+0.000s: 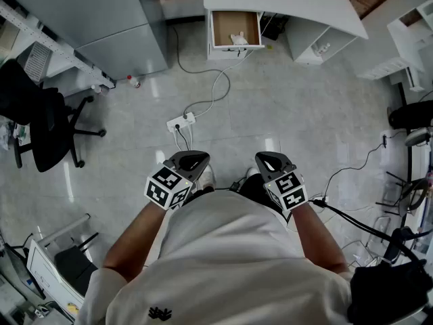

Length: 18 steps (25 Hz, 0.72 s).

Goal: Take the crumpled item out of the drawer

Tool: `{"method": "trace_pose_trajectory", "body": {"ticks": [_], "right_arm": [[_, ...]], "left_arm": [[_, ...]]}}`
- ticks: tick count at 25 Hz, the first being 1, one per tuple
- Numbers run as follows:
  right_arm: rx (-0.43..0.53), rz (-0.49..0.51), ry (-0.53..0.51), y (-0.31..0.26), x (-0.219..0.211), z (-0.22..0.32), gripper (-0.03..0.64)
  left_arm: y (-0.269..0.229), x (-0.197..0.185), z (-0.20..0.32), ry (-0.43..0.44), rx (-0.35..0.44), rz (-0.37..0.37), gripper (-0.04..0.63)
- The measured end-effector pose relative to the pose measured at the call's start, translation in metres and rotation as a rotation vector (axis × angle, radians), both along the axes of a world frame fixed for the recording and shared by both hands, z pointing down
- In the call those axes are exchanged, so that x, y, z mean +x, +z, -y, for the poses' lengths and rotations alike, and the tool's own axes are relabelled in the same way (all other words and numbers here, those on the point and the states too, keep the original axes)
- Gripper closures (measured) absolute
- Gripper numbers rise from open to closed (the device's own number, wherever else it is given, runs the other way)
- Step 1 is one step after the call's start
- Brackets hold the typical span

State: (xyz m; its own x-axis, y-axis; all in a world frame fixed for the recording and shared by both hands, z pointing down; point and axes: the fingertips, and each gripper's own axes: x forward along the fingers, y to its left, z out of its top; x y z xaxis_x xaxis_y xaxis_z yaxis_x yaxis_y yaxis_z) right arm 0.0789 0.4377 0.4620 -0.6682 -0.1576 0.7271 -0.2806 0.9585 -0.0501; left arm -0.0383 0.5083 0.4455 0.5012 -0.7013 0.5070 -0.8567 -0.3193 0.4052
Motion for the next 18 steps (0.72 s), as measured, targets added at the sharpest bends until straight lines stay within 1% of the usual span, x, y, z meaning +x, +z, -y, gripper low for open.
{"method": "trace_pose_trajectory", "body": {"ticks": [3,5,10,13,18], "right_arm": [[0.006,-0.001,0.004,0.002,-0.011,-0.001,0.588],[0.003,-0.003,0.009,0.002,-0.013,0.0,0.589],[-0.012,-0.004,0.044,0.005,-0.004,0.026,0.589],[-0.024,0.021,0.058,0.007,-0.005,0.053,0.588],[-0.036,0.064,0.088,0.007,0.003,0.128,0.588]], "left_arm": [[0.01,-0.014,0.006,0.009,0.005,0.01,0.569],[0.014,-0.016,0.012,0.016,0.004,0.01,0.569],[0.012,0.002,0.048,0.058,0.016,0.008,0.569],[0.015,0.008,0.076,0.082,0.006,0.028,0.569],[0.012,0.014,0.145,0.06,-0.014,0.078,0.569]]}}
